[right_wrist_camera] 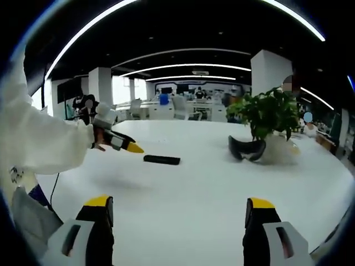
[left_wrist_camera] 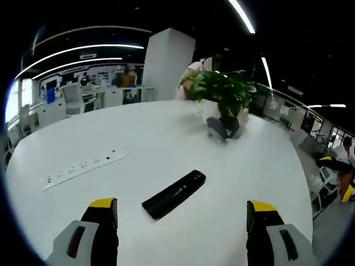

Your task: Press the specified remote control buttons in sequence, fully releasing each button before pressing the next.

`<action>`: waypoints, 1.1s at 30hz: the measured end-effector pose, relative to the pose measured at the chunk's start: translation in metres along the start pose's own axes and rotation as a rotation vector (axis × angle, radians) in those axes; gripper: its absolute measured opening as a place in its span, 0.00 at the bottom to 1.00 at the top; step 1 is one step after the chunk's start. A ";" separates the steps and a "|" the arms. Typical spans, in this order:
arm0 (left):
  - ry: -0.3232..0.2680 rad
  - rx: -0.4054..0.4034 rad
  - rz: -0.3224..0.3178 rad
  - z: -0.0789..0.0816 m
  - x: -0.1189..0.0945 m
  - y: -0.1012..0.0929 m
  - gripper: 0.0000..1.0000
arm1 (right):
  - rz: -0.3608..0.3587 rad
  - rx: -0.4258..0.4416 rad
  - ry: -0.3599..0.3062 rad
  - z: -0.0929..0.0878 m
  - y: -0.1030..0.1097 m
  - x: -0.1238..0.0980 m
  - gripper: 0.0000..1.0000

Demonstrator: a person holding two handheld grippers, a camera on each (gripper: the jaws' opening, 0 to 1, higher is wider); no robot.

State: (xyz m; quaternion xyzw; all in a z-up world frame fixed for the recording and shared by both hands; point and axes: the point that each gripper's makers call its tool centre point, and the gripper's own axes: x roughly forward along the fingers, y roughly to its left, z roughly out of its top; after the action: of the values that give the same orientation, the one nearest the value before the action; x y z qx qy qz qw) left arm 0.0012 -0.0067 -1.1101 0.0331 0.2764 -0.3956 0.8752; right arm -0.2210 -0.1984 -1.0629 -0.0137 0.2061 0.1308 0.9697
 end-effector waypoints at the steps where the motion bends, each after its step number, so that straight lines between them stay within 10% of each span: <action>1: -0.006 -0.008 0.002 -0.001 -0.004 -0.002 1.00 | 0.001 0.000 0.002 0.000 0.000 0.000 0.99; 20: -0.143 0.032 0.161 -0.019 -0.101 -0.054 1.00 | 0.004 0.034 -0.041 0.007 -0.002 -0.006 0.97; 33: -0.222 0.047 0.438 -0.031 -0.170 -0.055 1.00 | 0.015 0.013 -0.045 0.008 0.003 -0.007 0.97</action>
State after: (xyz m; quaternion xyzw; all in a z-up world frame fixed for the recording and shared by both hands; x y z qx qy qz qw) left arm -0.1427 0.0790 -1.0407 0.0689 0.1554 -0.2041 0.9641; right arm -0.2251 -0.1963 -1.0523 -0.0028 0.1852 0.1372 0.9731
